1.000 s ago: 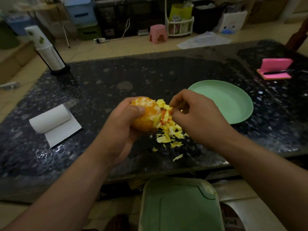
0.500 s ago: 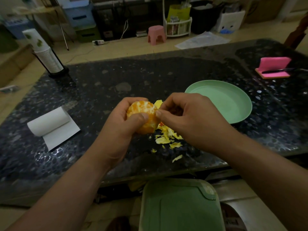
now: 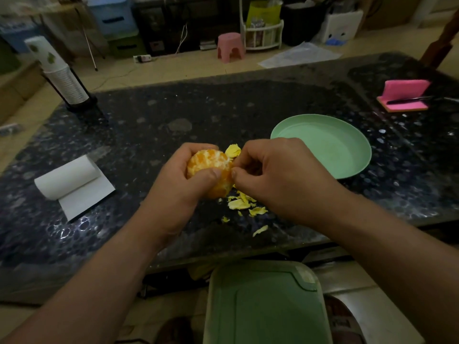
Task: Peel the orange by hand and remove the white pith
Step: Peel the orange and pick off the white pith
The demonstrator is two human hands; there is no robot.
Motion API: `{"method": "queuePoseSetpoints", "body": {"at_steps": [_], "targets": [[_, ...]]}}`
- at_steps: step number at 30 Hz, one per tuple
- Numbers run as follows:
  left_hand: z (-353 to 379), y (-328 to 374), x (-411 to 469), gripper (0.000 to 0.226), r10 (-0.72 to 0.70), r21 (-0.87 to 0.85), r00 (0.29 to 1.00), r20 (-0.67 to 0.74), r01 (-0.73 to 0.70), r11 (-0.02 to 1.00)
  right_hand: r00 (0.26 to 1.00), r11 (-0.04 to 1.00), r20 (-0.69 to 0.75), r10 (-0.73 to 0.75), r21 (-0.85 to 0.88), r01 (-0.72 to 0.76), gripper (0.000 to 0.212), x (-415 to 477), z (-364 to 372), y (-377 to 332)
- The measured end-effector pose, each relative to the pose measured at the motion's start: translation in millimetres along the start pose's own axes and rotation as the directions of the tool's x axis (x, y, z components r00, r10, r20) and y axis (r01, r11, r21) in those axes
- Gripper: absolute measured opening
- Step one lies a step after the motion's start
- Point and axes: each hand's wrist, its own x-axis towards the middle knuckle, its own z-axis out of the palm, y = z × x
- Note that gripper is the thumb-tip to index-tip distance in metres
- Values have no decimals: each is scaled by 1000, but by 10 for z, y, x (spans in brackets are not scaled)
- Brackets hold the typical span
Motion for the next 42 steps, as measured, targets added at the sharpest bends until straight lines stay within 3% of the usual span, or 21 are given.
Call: {"method": "queuePoseSetpoints", "body": {"at_steps": [5,9,13,23,28,31,34,38,42], "targets": [[27,13,-2,59,-3,-33,1000,4,3,999,1000,1000,-24,-19,-15,19,6,-3,-1,26],[30,34,10,60,-84,-217,996,9,84,973,999,996,-25,-20,92,23,8,-4,-34,64],[1,70,14,46,-113,-315,993,43,120,941,995,983,-26,-98,156,101,12,-8,-80,59],[1,76,-4,42,-160,-321,981,108,187,928,952,950,8,-305,-72,305,5,18,-86,74],[-11,72,12,59,-149,-313,982,118,179,933,946,941,12,-323,-103,322,2,6,-83,60],[6,89,6,47,-170,-330,980,99,194,924,962,960,-7,-272,-68,271,2,-16,-71,71],[46,116,-10,41,-221,-438,973,70,229,869,990,991,-56,-128,-34,126,7,-16,-51,116],[104,162,14,57,-280,-572,960,19,240,785,993,993,-96,65,108,-55,9,17,-29,147],[78,121,59,67,-280,-559,958,-57,201,804,992,967,5,126,221,-124,10,36,23,80]]}}
